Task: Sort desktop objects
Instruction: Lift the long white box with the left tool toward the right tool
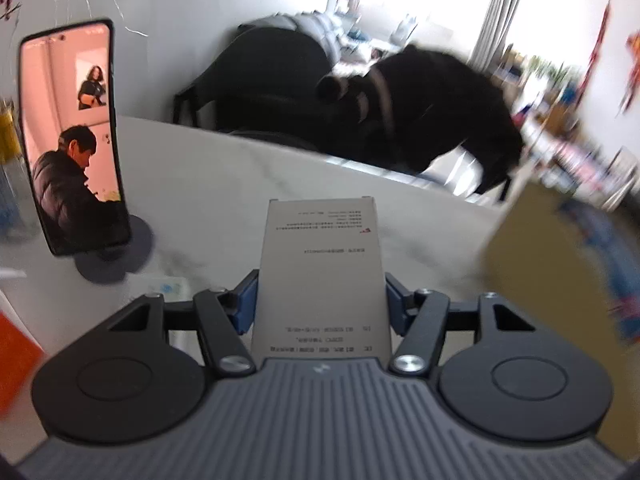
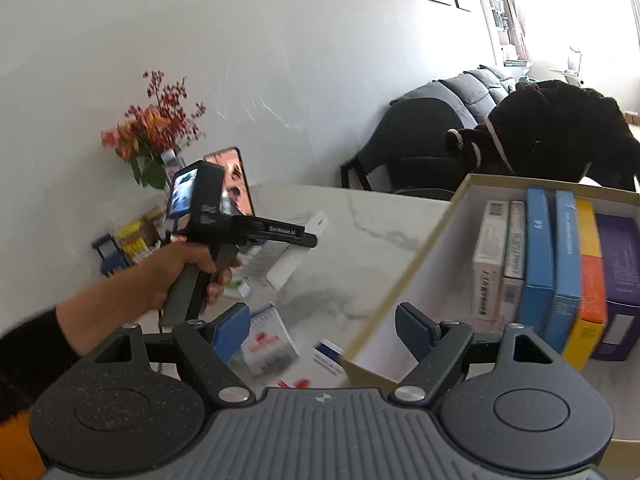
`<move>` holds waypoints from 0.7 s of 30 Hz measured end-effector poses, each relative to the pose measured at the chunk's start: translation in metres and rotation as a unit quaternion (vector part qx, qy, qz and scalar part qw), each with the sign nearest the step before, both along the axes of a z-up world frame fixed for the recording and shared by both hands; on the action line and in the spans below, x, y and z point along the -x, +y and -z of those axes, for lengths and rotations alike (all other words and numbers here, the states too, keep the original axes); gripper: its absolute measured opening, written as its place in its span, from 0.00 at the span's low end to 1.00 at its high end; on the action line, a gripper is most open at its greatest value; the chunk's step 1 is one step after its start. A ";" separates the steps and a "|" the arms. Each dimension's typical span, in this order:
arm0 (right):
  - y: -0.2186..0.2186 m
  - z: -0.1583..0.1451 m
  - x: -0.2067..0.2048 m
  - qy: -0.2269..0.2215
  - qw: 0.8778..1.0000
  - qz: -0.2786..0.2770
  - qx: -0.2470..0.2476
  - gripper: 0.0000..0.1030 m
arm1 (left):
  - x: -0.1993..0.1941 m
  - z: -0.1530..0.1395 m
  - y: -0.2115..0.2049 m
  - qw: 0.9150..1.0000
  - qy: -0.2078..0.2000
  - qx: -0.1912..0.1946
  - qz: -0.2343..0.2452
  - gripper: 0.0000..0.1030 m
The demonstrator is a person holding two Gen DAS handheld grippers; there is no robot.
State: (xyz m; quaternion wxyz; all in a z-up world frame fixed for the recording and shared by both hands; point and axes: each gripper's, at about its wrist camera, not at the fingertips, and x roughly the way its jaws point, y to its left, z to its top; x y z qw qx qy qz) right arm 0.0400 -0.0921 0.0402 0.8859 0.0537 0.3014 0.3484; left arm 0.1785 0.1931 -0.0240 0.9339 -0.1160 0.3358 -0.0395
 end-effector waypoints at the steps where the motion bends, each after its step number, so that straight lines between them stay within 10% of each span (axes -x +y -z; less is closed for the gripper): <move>1: 0.003 -0.001 0.000 0.001 1.000 -0.003 -0.007 0.80 | 0.008 -0.005 -0.002 1.000 -0.006 0.019 0.004 0.58; 21: 0.027 0.004 -0.002 0.100 0.988 -0.010 -0.117 0.56 | 0.088 -0.035 -0.048 0.980 -0.039 0.160 0.112 0.58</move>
